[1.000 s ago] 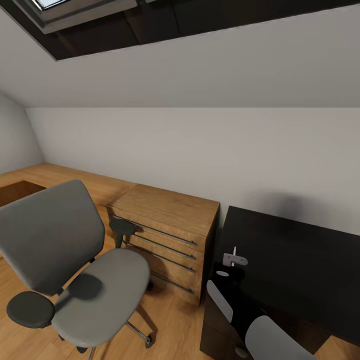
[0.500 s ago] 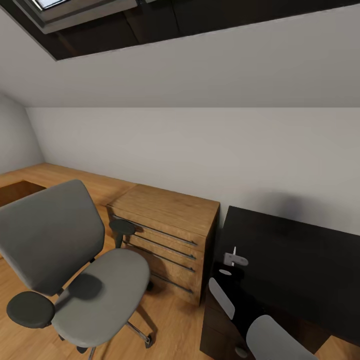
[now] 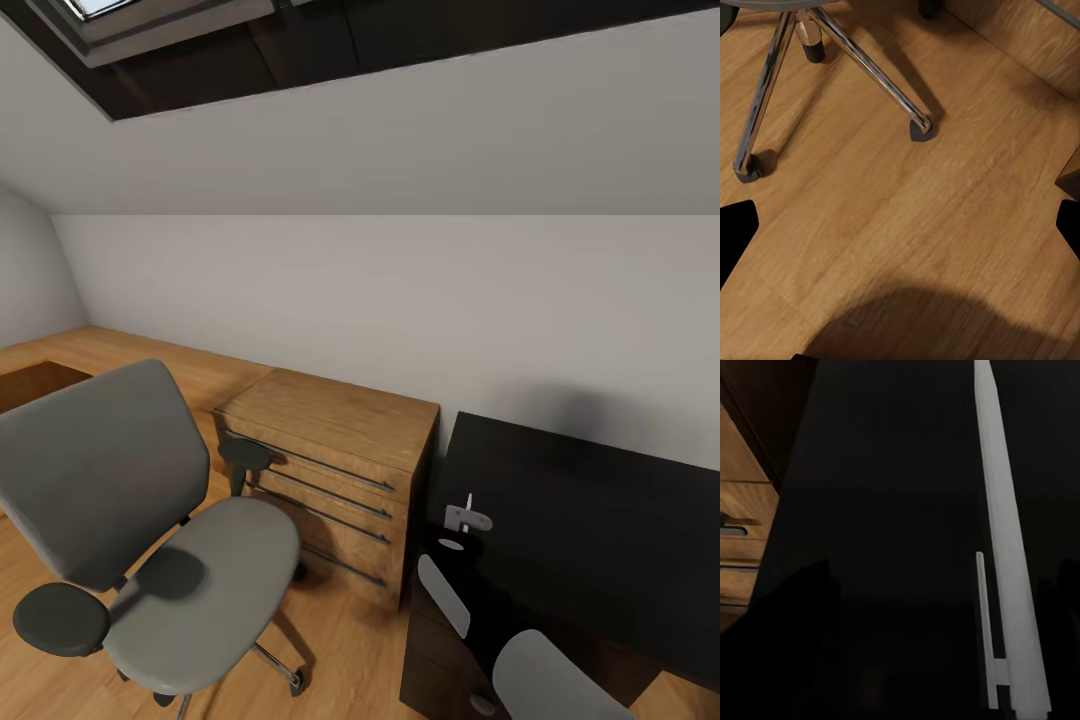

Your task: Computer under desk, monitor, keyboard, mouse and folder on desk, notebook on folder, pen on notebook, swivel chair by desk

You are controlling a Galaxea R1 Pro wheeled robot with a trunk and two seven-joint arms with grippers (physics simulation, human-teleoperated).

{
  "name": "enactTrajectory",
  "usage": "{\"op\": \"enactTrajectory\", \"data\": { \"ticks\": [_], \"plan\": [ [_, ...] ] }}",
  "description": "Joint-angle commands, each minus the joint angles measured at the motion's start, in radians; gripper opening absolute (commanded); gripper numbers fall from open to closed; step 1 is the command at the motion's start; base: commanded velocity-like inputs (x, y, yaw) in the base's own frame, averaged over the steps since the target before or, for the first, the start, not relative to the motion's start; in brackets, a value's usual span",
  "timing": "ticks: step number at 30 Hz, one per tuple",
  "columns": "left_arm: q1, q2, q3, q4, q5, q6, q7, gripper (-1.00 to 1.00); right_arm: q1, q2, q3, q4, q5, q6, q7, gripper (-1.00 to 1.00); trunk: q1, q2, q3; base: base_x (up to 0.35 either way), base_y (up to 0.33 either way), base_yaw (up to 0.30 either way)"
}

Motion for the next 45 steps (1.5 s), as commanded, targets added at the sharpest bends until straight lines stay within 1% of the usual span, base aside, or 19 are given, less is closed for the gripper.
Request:
{"op": "enactTrajectory", "data": {
  "ticks": [1,10,11,45],
  "plan": [
    [-0.002,0.001,-0.007,-0.002,0.007,-0.006,0.005,1.0,0.0,0.0,0.003,0.016,-0.019,0.014,-0.006,1.0,0.0,-0.001,-0.001,0.0,0.0,0.0],
    [-0.002,0.001,-0.007,-0.002,0.007,-0.006,0.005,1.0,0.0,-0.001,0.003,0.017,-0.02,0.014,-0.005,1.0,0.0,-0.001,-0.001,0.0,0.0,0.0],
    [-0.002,0.001,-0.007,-0.002,0.007,-0.006,0.005,1.0,0.0,-0.001,0.003,0.017,-0.02,0.014,-0.005,-1.0,0.0,-0.001,-0.001,0.0,0.0,0.0],
    [-0.002,0.001,-0.007,-0.002,0.006,-0.006,0.003,1.0,0.0,0.0,0.002,0.01,-0.019,0.015,-0.006,-1.0,0.0,-0.001,-0.001,0.0,0.0,0.0]
  ]
}}
